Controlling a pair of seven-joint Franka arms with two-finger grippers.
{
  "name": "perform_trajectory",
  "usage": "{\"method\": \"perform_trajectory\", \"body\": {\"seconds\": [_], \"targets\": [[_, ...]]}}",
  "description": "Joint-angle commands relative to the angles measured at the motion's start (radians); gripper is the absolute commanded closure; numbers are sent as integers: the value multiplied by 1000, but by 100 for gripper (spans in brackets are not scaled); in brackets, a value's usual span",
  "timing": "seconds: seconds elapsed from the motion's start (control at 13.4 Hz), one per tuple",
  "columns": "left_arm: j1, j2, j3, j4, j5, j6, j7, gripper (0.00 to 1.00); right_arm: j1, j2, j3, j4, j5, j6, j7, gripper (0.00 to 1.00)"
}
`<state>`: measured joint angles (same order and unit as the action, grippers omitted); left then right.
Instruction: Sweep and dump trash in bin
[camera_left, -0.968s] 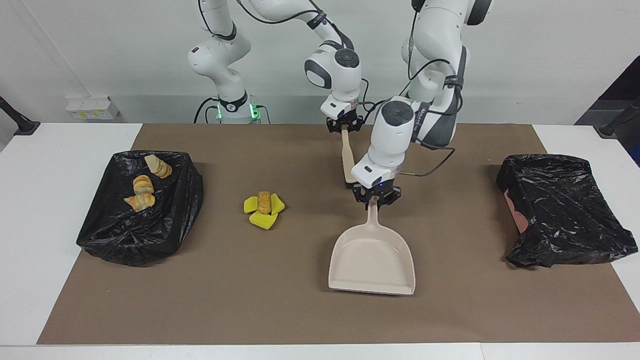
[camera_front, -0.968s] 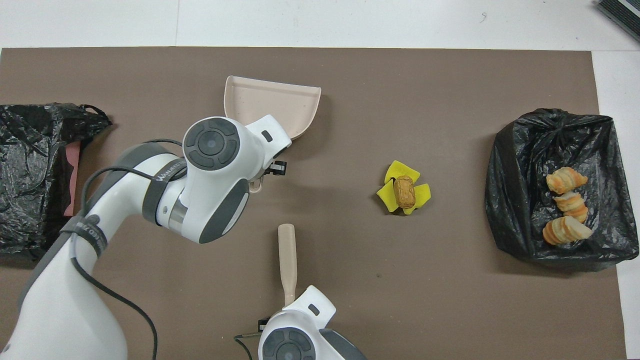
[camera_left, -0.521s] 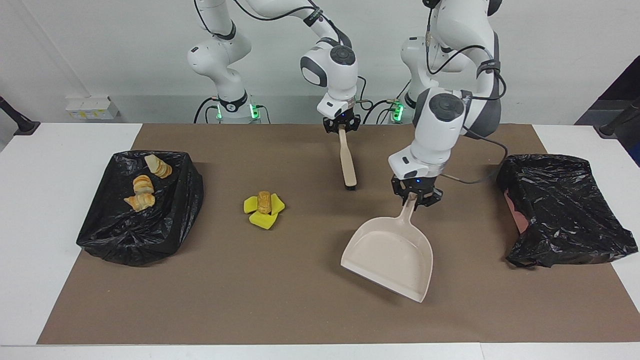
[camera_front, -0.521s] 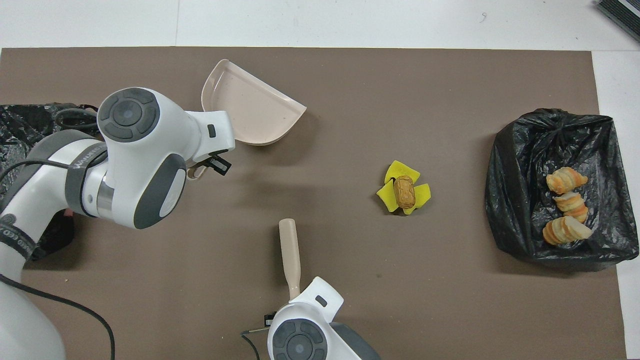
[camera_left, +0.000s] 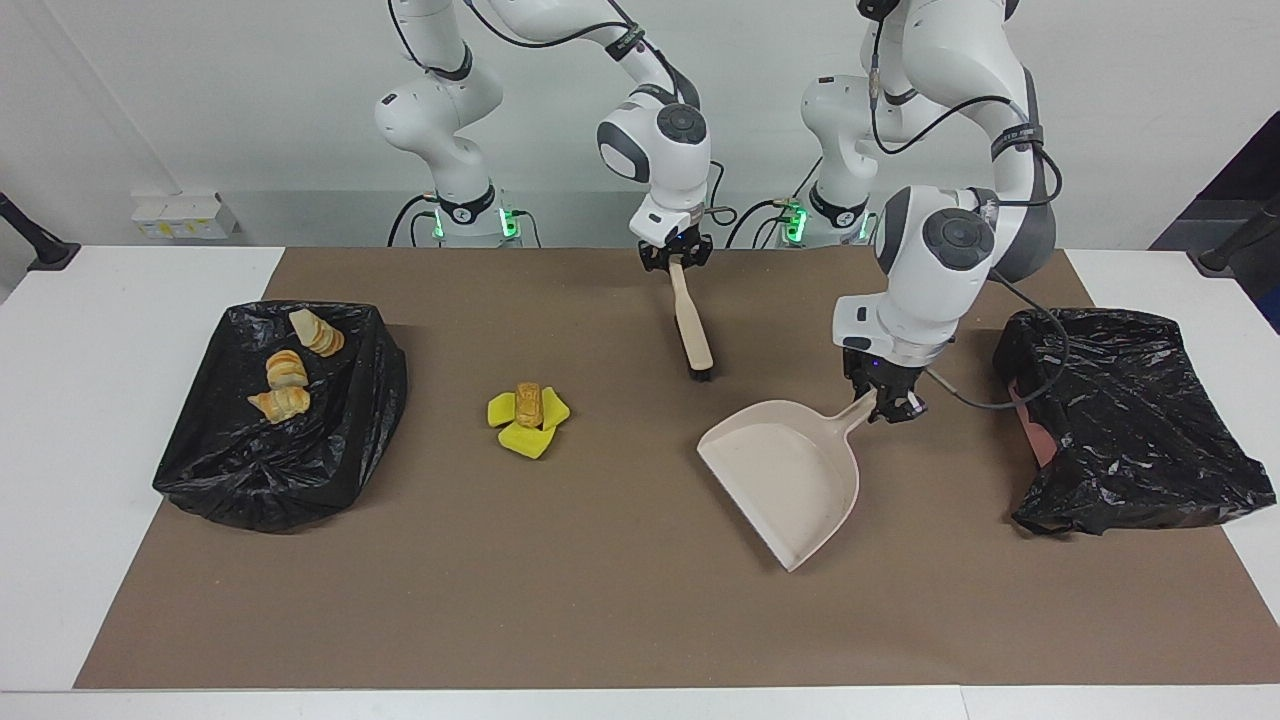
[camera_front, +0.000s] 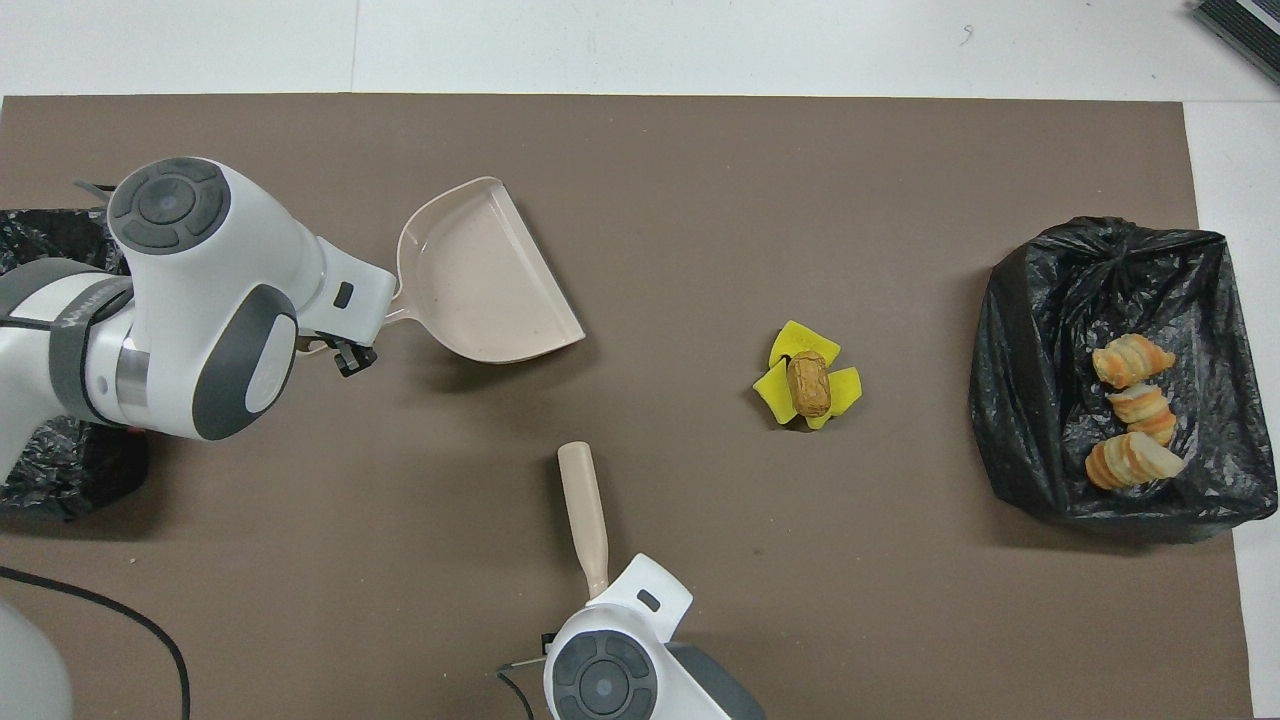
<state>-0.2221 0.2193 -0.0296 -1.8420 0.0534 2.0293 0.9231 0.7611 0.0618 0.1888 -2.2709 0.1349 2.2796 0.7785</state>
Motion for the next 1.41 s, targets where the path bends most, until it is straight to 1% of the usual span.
{"method": "perform_trajectory", "body": {"seconds": [0.0, 0.07, 0.15, 0.22, 0.3, 0.37, 0.6, 0.74, 0.82, 0.89, 0.97, 1.12, 1.34], "targets": [[52, -51, -7, -62, 11, -9, 170, 100, -11, -4, 6, -19, 19, 23, -39, 73], [78, -52, -7, -63, 11, -23, 233, 100, -9, -5, 6, -19, 19, 23, -39, 65], [92, -54, -7, -65, 11, -27, 285, 100, -8, -5, 6, -19, 19, 21, -39, 63], [108, -61, -7, -78, 11, -26, 328, 100, -8, -5, 6, -19, 19, 21, -39, 59], [119, -67, -7, -94, 11, -24, 359, 100, -5, -5, 6, -16, 19, 23, -38, 49], [128, -74, -9, -101, 11, -23, 379, 100, -3, -4, 6, -10, 19, 21, -35, 46], [127, -77, -9, -118, 11, -14, 399, 100, -6, -4, 4, -6, 19, 17, -33, 47], [115, -78, -9, -121, 11, -11, 398, 100, -8, -7, 4, -4, 19, 18, -38, 68], [112, -77, -9, -123, 11, -8, 398, 100, -9, -10, 4, -4, 19, 18, -38, 75], [104, -75, -10, -132, 11, -1, 396, 100, -12, -17, 3, 1, 19, 15, -38, 94], [93, -78, -10, -152, 11, 29, 398, 100, -14, -29, 1, 4, 19, 9, -28, 100], [90, -80, -10, -163, 11, 49, 398, 100, -43, -40, 0, 4, 17, 12, -41, 100], [90, -80, -10, -163, 11, 52, 396, 100, -45, -42, 1, 2, 17, 21, -39, 100]]}}
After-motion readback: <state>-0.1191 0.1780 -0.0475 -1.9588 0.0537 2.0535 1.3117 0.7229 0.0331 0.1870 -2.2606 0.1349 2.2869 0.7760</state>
